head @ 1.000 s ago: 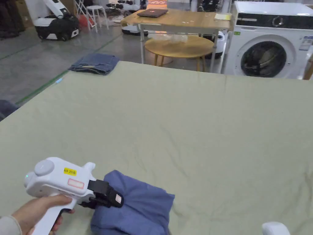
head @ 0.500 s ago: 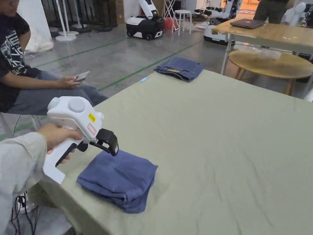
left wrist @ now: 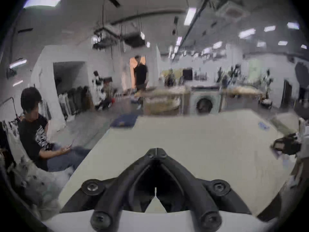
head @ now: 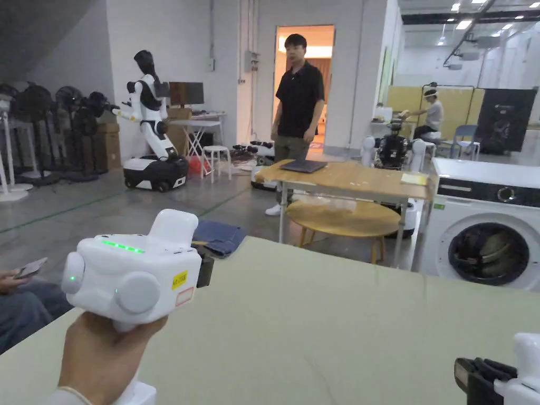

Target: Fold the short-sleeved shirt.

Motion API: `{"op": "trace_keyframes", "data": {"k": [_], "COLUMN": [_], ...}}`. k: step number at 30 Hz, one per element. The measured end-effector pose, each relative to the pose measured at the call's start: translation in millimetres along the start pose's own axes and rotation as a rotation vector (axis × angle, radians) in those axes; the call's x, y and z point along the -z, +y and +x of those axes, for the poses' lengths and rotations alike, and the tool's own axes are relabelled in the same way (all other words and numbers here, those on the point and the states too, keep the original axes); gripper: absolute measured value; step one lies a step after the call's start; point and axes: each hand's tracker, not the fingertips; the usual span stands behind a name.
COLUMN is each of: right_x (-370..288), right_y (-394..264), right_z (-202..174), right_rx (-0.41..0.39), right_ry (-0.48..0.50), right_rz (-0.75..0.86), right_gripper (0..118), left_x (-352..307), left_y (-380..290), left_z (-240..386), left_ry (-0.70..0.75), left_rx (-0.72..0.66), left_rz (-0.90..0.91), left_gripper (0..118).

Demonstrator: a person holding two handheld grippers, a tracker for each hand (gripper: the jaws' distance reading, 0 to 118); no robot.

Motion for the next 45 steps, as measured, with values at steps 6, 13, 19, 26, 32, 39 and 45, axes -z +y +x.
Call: {"op": "trace_keyframes", "data": {"k": [6,13,19,26,32,39,45], "right_x": [-69,-105,-107,-108,-103,-95,-99], "right_y": [72,98,94,93,95,99,94], "right_z": [20,53,73,69,66,57,59], "right_rx": [-0.067,-0.008,0.018,0.000,-0.002,-0.058,-0.046], "right_ry": [-0.203,-0.310,-0.366,-0.380,-0.355,-0.400,-0.428], "right_rz": [0.201,0.275,0.278,0.284,0.264,0.242,0.267], "right_gripper": [0,0,0,0,0,118,118], "left_x": [-41,-50,-54,-57,-61,-47,-40], "left_y": [45,69,68,69,71,74,70], "left_z": [127,177,180,168,164,168,168], "left_ry": [-0.025,-0.053,-0.027,-0.005,0.015,-0.010,-0.110], "left_rx": [0.024,-0.057,-0.045,-0.063,-0.056,-0.039,-0.132], "left_rz": [0.203,0.263,0.269,0.270,0.259,0.175,0.188], "left_gripper": [0,0,0,0,0,117,118]}}
